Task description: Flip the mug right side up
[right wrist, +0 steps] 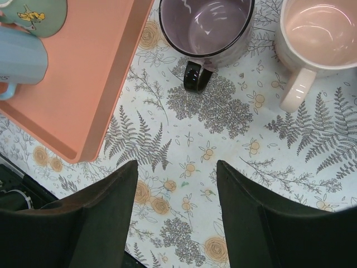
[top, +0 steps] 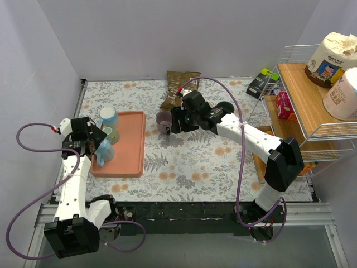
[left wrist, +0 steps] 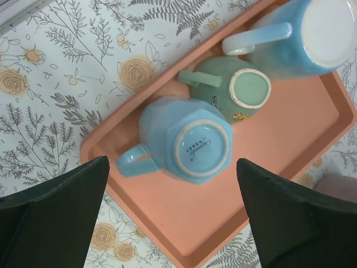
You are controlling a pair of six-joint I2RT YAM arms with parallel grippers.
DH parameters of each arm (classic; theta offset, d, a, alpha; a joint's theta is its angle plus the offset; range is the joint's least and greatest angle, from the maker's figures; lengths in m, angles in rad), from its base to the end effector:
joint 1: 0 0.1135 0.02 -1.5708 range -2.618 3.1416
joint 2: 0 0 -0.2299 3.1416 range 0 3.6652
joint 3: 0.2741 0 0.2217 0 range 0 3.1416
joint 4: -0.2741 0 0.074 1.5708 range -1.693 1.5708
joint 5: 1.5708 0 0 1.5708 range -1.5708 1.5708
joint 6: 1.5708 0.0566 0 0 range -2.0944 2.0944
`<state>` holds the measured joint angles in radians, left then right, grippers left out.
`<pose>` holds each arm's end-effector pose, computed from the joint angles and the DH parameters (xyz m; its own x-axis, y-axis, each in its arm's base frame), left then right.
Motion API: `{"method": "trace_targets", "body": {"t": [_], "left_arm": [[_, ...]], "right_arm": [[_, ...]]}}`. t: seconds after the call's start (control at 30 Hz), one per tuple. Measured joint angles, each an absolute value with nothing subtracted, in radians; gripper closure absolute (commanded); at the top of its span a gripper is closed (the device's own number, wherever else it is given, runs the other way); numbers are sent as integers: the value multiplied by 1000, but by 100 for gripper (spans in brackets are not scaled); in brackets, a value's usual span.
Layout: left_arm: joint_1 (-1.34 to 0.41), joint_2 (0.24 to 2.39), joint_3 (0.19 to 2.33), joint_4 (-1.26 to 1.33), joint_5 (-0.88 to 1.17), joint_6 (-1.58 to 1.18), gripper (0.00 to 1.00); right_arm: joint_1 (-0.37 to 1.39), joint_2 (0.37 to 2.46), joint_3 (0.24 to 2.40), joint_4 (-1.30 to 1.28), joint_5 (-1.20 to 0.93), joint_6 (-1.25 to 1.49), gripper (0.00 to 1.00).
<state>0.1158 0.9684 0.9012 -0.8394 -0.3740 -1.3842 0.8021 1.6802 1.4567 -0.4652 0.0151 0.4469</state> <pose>0.1812 0.0419 0.2487 0.1804 -0.8999 -0.3970 -0.8300 0.0773 -0.5524 0.2560 0.2635 0.2702 -0.7055 -0.1079 -0.7004 -0.4499 0.8318 0.3250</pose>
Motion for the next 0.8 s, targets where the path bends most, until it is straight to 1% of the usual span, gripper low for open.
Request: {"method": "trace_targets", "body": {"t": [0.03,0.13,0.17,0.2,0.23,0.3,0.47,0.5,0.53,0.57,0.63,0.67,0.8], "left_arm": [[140,962,893,-828,-362,-1379,2],[202,952,872,-803,-333,-1379,14],[220,955,871,-807,-335,-1391,19],[237,962,871,-812,-340,-1408,33],[252,971,872,-820,-343,-1425,37],[279,999,874,-834,-343,-1459,53],[305,1079,874,-866,-315,-1529,65],[305,1097,874,-872,-307,-1545,68],[305,1110,871,-876,-303,-1559,76],[305,1116,862,-874,-293,-1571,79],[307,1118,831,-876,-259,-1597,82],[307,1115,810,-872,-246,-1606,85],[307,1081,730,-876,-176,-1644,89]], "right_arm": [[799,1680,1457,-471,11,446,34],[795,1680,1457,-477,-3,445,35],[793,1680,1457,-477,-6,445,35],[792,1680,1457,-477,-8,445,35],[792,1680,1457,-478,-11,445,35],[791,1680,1459,-481,-15,445,36],[781,1683,1464,-492,-32,445,36],[779,1684,1464,-494,-35,445,36],[776,1684,1464,-495,-37,445,36],[773,1685,1464,-496,-39,445,36],[765,1685,1464,-498,-46,445,37],[761,1685,1464,-498,-50,446,37],[743,1685,1462,-493,-68,447,37]]}}
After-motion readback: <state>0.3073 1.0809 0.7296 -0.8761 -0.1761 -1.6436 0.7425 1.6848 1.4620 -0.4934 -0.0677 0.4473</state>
